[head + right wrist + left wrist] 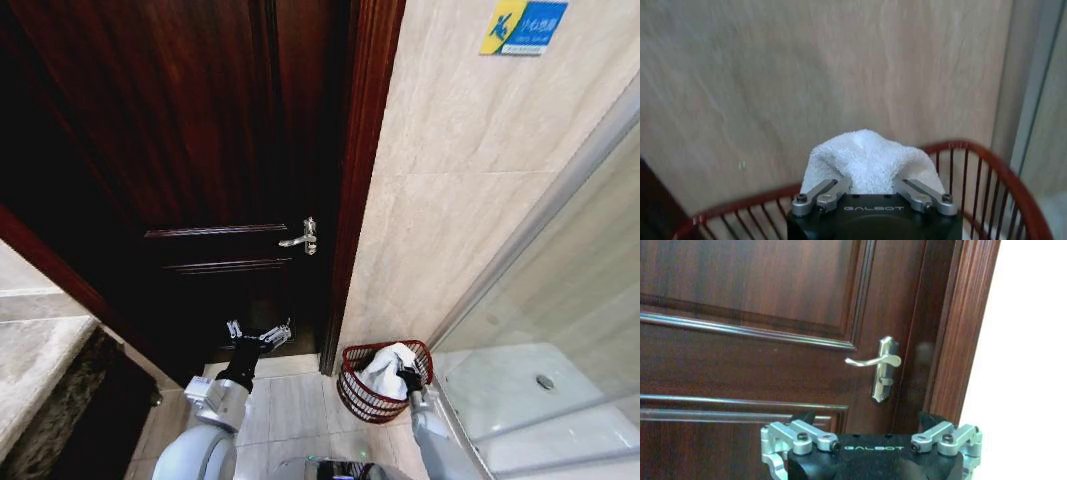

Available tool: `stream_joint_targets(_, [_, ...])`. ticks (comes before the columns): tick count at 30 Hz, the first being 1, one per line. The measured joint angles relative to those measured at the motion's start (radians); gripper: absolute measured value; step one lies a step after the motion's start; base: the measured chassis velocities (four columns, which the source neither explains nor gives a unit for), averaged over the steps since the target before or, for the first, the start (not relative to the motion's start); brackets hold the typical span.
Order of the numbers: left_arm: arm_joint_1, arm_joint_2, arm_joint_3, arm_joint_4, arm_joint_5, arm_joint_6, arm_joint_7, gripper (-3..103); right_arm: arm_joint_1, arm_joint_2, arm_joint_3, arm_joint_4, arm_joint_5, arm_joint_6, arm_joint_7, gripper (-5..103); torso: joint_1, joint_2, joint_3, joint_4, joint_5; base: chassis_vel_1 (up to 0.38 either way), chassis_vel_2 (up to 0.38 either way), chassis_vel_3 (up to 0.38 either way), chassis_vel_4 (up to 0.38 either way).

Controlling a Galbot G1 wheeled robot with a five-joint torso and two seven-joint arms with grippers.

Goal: Discard the used towel into the hamper.

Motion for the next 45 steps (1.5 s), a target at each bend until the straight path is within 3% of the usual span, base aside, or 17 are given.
stream_joint_targets(1, [0.000, 0.000, 0.000, 0.000, 0.000, 0.000, 0.000, 100, 0.000, 0.000, 0.000, 0.000, 0.000, 0.000, 0.000, 12, 0.000, 0.000, 0.000, 0.0000, 0.0000, 0.000, 0.000, 0.000, 0.000])
stream_joint_targets(4, [0.000, 0.000, 0.000, 0.000, 0.000, 0.000, 0.000, 100, 0.033, -0.001, -0.006, -0.034, -0.035, -0.088, -0.024, 12, 0.000, 0.000, 0.000, 0.0000, 0.0001, 0.000, 0.000, 0.000, 0.000])
stream_joint_targets(10, [0.000, 0.000, 0.000, 0.000, 0.000, 0.000, 0.000, 100, 0.098, 0.019, -0.013, -0.113, -0.079, -0.136, -0.024, 12, 0.000, 0.000, 0.000, 0.0003, 0.0005, 0.000, 0.000, 0.000, 0.000])
stream_joint_targets(17, [0.000, 0.000, 0.000, 0.000, 0.000, 0.000, 0.000, 100, 0.183, 0.042, -0.014, -0.184, -0.229, -0.217, -0.023, 12, 0.000, 0.000, 0.000, 0.0000, 0.0000, 0.000, 0.000, 0.000, 0.000])
stream_joint_targets(28, [0.000, 0.000, 0.000, 0.000, 0.000, 0.000, 0.000, 100, 0.256, 0.043, -0.035, -0.310, -0.222, -0.244, -0.069, 12, 0.000, 0.000, 0.000, 0.0000, 0.0003, 0.000, 0.000, 0.000, 0.000])
stream_joint_targets(45, [0.000, 0.000, 0.000, 0.000, 0.000, 0.000, 0.000, 100, 0.286, 0.061, -0.044, -0.368, -0.264, -0.312, -0.045, 12, 0.000, 0.000, 0.000, 0.0001, 0.0000, 0.000, 0.000, 0.000, 0.000])
